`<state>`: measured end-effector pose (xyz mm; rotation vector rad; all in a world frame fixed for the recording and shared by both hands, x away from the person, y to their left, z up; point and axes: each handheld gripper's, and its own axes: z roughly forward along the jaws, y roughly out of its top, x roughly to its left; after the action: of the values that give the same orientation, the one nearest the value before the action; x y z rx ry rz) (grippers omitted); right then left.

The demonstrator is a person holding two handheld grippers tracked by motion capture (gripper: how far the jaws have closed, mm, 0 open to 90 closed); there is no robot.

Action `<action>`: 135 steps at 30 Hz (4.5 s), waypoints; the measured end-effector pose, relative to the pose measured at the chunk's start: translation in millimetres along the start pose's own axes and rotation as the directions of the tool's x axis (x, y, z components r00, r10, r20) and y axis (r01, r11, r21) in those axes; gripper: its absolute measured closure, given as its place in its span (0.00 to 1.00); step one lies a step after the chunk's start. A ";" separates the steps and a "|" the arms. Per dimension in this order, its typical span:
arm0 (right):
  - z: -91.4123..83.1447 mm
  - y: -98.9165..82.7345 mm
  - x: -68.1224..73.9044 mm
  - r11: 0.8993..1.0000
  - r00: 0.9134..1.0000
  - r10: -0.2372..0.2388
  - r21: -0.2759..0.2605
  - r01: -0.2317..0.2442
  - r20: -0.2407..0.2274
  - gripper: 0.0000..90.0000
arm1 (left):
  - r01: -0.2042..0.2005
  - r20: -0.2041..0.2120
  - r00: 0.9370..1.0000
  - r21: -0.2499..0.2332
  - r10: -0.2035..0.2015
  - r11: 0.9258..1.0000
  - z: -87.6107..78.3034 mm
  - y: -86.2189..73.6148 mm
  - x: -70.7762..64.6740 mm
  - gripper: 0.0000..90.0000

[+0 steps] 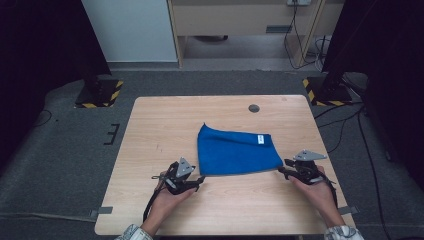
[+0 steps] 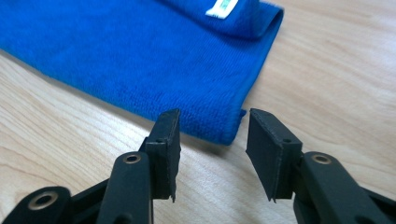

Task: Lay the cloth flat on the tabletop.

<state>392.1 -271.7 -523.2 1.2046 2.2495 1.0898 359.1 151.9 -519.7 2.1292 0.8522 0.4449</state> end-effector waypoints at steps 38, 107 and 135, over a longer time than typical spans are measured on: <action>7.7 1.2 -0.8 0.999 0.999 0.032 0.022 -0.032 -0.014 0.58 | -0.010 0.013 1.000 0.053 0.009 0.999 17.7 2.1 -0.4 0.69; 34.7 34.1 -26.7 0.976 0.970 0.209 0.078 -0.201 -0.121 0.99 | 0.153 -0.014 0.988 0.135 -0.152 0.979 57.1 44.2 73.0 0.97; 23.1 9.4 -5.0 0.986 0.985 0.158 0.056 -0.155 -0.066 0.53 | 0.079 -0.056 0.995 0.034 -0.077 0.996 23.5 19.8 46.3 0.55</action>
<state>414.4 -262.0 -530.8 1.4047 2.2785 1.1557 413.7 162.3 -517.8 2.1170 0.9780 0.4526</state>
